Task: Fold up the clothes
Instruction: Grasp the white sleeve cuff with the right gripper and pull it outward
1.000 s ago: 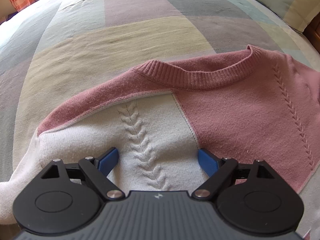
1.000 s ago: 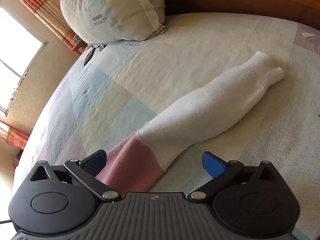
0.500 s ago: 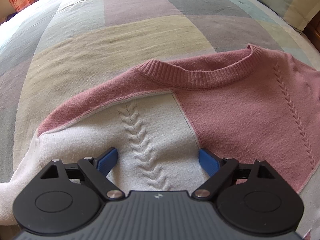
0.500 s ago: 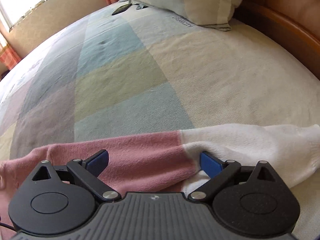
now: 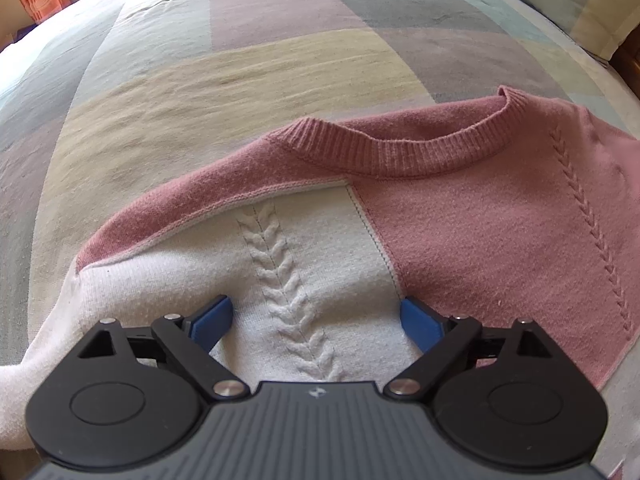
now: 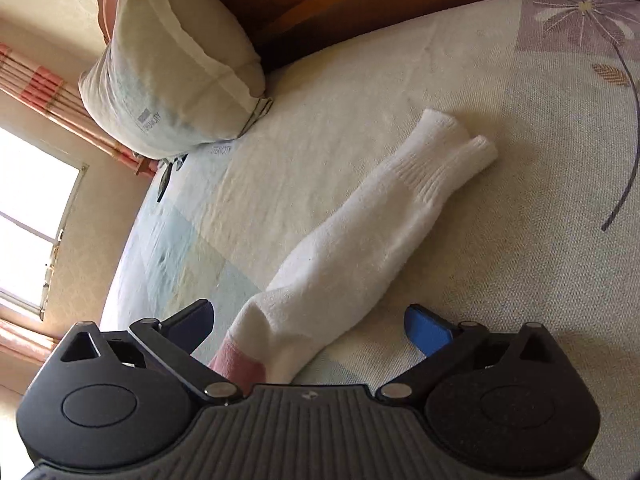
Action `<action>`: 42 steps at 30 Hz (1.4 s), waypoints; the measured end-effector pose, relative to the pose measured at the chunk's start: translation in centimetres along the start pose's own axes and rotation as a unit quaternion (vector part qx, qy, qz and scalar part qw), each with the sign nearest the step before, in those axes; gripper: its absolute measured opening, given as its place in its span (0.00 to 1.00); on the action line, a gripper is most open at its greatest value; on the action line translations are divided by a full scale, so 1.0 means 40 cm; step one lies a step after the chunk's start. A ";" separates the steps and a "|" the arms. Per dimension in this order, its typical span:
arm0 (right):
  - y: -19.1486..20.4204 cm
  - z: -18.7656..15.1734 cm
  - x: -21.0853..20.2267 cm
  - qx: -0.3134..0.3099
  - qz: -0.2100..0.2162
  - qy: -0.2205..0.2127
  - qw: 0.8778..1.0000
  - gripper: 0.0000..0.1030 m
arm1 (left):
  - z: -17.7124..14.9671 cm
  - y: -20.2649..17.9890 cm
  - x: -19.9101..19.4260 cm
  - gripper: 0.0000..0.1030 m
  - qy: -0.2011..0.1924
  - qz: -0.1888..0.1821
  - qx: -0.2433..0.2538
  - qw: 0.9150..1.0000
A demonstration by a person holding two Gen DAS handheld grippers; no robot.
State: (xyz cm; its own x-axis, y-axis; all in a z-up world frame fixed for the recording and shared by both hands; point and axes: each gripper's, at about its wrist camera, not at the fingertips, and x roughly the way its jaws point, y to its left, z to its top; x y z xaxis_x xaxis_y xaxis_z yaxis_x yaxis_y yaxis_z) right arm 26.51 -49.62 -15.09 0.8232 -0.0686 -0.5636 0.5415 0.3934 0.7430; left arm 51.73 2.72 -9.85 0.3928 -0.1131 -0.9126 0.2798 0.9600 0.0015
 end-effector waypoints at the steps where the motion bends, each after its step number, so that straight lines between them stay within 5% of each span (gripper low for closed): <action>1: -0.008 0.005 0.004 0.002 0.010 -0.007 1.000 1.00 | 0.001 -0.003 -0.001 0.89 0.002 0.001 0.001 1.000; 8: -0.030 0.026 0.008 0.035 0.045 -0.007 0.998 0.98 | 0.004 -0.009 0.001 0.90 0.006 0.004 0.001 1.000; 11: -0.035 -0.006 0.001 0.008 0.059 0.007 0.998 0.90 | 0.004 -0.012 -0.001 0.90 0.007 0.008 -0.001 1.000; 12: -0.056 -0.002 -0.001 0.020 0.061 -0.001 0.998 0.78 | 0.004 -0.011 0.000 0.90 0.008 0.008 -0.001 1.000; 14: -0.107 0.008 0.001 0.063 0.068 -0.011 0.996 0.36 | 0.005 -0.009 0.001 0.91 0.008 0.009 -0.001 1.000; 15: -0.136 0.012 0.004 0.088 0.073 -0.010 0.993 0.04 | 0.005 -0.009 0.002 0.91 0.008 0.009 -0.001 1.000; 22: -0.121 0.031 0.004 0.096 0.037 0.008 0.995 0.11 | 0.009 -0.006 0.004 0.91 0.015 0.011 0.002 1.000; 29: -0.001 0.121 -0.085 -0.007 0.011 0.013 1.000 0.09 | 0.003 -0.006 0.009 0.91 0.014 0.011 0.004 1.000; 34: 0.022 0.165 -0.089 -0.067 -0.074 0.067 0.993 0.14 | 0.003 -0.005 0.010 0.91 0.011 0.011 0.002 1.000; 38: -0.089 0.161 -0.072 0.025 -0.091 0.079 0.992 0.32 | 0.001 -0.004 0.009 0.91 0.009 0.009 0.002 1.000; 42: -0.185 0.134 -0.090 0.131 -0.031 -0.005 0.991 0.33 | 0.001 -0.003 0.007 0.91 0.008 0.009 0.004 1.000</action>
State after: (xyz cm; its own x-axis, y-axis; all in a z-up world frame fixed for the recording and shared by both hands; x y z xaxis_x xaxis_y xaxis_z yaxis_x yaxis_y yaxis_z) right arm 20.46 -57.20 -16.60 0.7874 -0.0943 -0.6091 0.6163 0.1373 0.7754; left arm 51.83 2.56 -10.10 0.3843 -0.0916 -0.9186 0.2801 0.9597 0.0214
